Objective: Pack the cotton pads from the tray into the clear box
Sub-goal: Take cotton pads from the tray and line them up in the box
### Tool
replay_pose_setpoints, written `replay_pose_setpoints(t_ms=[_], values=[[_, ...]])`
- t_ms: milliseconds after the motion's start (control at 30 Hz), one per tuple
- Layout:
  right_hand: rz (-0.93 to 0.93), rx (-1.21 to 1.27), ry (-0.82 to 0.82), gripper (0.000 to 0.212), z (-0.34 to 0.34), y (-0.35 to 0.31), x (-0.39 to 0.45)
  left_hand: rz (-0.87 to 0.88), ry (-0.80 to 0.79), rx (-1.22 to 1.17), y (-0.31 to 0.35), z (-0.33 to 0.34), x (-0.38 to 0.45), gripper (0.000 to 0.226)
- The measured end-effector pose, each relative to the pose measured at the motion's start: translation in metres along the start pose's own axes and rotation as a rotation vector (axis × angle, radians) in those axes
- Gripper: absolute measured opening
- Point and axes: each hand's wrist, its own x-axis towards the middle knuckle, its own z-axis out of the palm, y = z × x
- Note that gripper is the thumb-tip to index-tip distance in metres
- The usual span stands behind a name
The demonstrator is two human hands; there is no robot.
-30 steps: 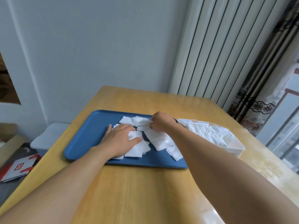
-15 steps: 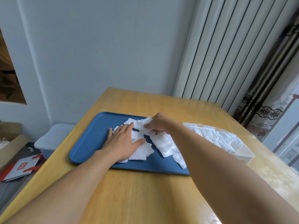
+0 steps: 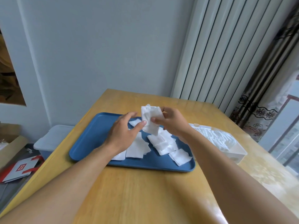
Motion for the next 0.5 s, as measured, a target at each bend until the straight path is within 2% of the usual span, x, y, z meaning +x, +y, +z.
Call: replay_pose_setpoints(t_ms=[100, 200, 333, 500], values=[[0.015, -0.018, -0.066, 0.012, -0.001, 0.008, -0.024, -0.019, -0.079, -0.333, 0.01, 0.011, -0.008, 0.021], [0.004, 0.004, -0.004, 0.006, 0.008, 0.017, -0.042, -0.111, -0.033, -0.433, 0.008, 0.017, -0.013, 0.008], [0.022, 0.122, 0.151, 0.004, 0.02, 0.026, -0.056, -0.235, -0.076, -0.56, 0.007, 0.02, -0.017, 0.01], [0.066, 0.193, 0.194, 0.005, 0.02, 0.032, -0.06, -0.295, -0.068, -0.656, 0.009, 0.02, -0.018, 0.02]])
